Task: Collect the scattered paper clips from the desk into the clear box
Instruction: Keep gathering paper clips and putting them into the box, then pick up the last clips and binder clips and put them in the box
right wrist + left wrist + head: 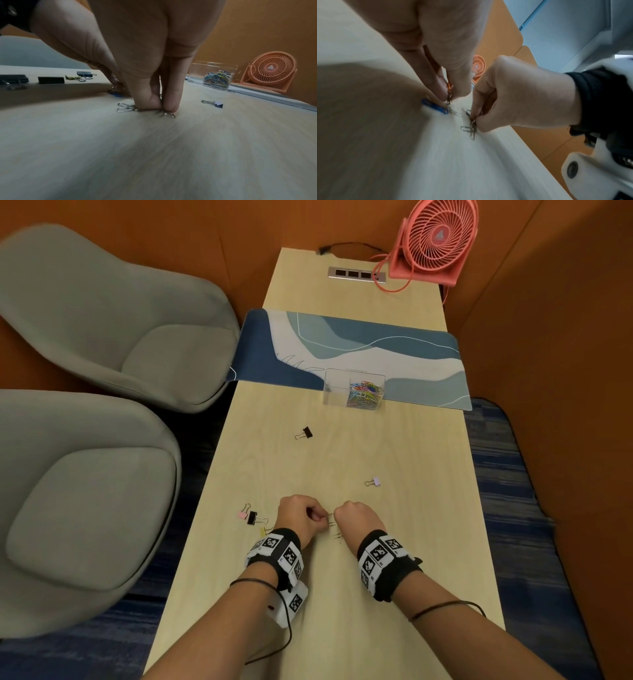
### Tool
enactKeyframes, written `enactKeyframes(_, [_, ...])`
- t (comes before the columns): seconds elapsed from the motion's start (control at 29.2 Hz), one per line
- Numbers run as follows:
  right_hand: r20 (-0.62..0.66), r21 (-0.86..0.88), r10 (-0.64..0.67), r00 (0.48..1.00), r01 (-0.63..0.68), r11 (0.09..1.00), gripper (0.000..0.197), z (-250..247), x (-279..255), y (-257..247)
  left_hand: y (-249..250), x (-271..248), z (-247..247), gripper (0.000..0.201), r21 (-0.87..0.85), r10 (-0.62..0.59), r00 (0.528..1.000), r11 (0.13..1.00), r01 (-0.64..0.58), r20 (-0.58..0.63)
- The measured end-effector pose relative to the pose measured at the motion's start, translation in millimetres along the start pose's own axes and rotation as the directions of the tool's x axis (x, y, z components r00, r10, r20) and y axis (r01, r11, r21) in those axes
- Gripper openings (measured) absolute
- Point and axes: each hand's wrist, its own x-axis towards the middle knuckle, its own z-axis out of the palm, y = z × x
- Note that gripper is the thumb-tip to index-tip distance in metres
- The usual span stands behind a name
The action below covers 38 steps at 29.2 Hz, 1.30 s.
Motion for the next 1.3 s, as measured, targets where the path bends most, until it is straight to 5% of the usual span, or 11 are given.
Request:
enactKeyframes(0.17, [-0.008,0.151,0.108,0.994,-0.106,0.983,0.014,-7,14,20,10,20,-16,0.011,-0.111,0.006,0.997,0.994,-0.015,-0.079])
enactKeyframes(0.27, [0.007,0.486,0.28,0.96,-0.248,0.838,0.005,-3,22,49,25,35,-27,0.013,-0.147,0.01,0.993,0.989,-0.027,-0.121])
enactKeyframes(0.38, [0.099,0.876,0.392,0.914,-0.267,0.402,0.005,-6,23,81,45,60,-39,0.012,-0.185,0.02,0.986,0.981,-0.05,-0.165])
enactKeyframes(0.48, [0.172,0.985,0.405,0.898,-0.154,-0.078,0.006,-24,29,107,71,90,-54,0.01,-0.237,0.058,0.979,0.966,-0.104,-0.193])
enactKeyframes(0.55, [0.167,0.953,0.394,0.904,-0.045,-0.301,0.005,-43,36,122,89,112,-62,0.008,-0.253,0.097,0.971,0.955,-0.152,-0.22])
enactKeyframes(0.62, [0.127,0.902,0.413,0.902,0.068,-0.427,0.005,-63,48,140,106,142,-65,0.007,-0.252,0.136,0.956,0.946,-0.203,-0.26])
enactKeyframes(0.79, [0.048,0.82,0.507,0.861,0.256,-0.513,0.007,-98,84,179,137,215,-57,0.006,-0.215,0.256,0.915,0.919,-0.33,-0.311])
enactKeyframes(1.09, [0.068,0.767,0.6,0.797,0.343,-0.542,0.008,-99,130,208,126,275,-12,0.008,-0.009,0.402,0.905,0.914,-0.407,-0.139])
enactKeyframes(1.3, [0.052,0.831,0.686,0.726,0.35,-0.434,0.009,-99,145,209,119,274,-11,0.008,0.041,0.457,0.882,0.889,-0.456,-0.111])
